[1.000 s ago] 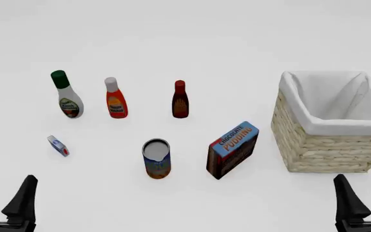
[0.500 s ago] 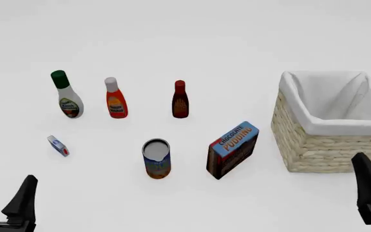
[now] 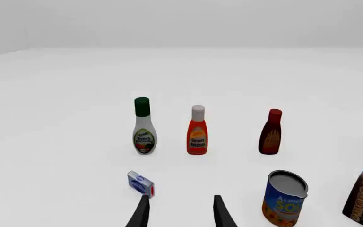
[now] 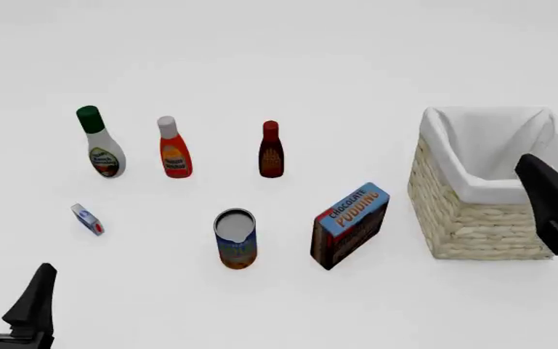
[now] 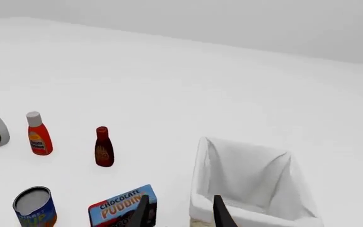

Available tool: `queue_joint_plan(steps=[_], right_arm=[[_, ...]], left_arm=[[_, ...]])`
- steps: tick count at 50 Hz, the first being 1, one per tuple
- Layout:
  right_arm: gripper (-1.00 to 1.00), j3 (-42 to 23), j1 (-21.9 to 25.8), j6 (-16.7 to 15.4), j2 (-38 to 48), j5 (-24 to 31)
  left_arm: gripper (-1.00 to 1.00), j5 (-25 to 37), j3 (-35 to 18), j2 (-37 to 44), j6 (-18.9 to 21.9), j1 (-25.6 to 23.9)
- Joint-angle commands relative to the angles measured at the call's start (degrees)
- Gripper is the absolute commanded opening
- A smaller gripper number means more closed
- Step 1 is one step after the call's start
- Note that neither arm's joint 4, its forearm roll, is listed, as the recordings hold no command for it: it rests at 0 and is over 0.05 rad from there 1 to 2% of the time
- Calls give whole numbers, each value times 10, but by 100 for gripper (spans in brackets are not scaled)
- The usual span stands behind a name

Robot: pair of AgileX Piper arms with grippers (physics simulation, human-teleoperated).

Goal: Pick the bbq sauce and place it in the basket.

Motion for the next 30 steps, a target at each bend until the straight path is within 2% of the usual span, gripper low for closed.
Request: queue_joint_plan(steps=[1,3,6,9,10,14,16,23,26,30], right_arm=[[100,-72,20,-26,79,33],[100,-91,25,-32,135,14],[100,-124,43,-16,203,2],[100,-147,49,-16,246,-8],[100,-173,53,-12,284,-12],[100,-207,63,-6,329,-11],[100,-222,60,-19,351,-15],[100,-286,72,-18,420,-2],[100,-316,84,-6,447,16],[100,-349,91,-5,477,27]], left_arm=[[100,0,0,0,0,0],[100,0,0,0,0,0],[100,0,0,0,0,0],[100,0,0,0,0,0],[100,0,0,0,0,0],[100,0,0,0,0,0],[100,0,0,0,0,0],[100,0,0,0,0,0],[100,0,0,0,0,0],[100,0,0,0,0,0]])
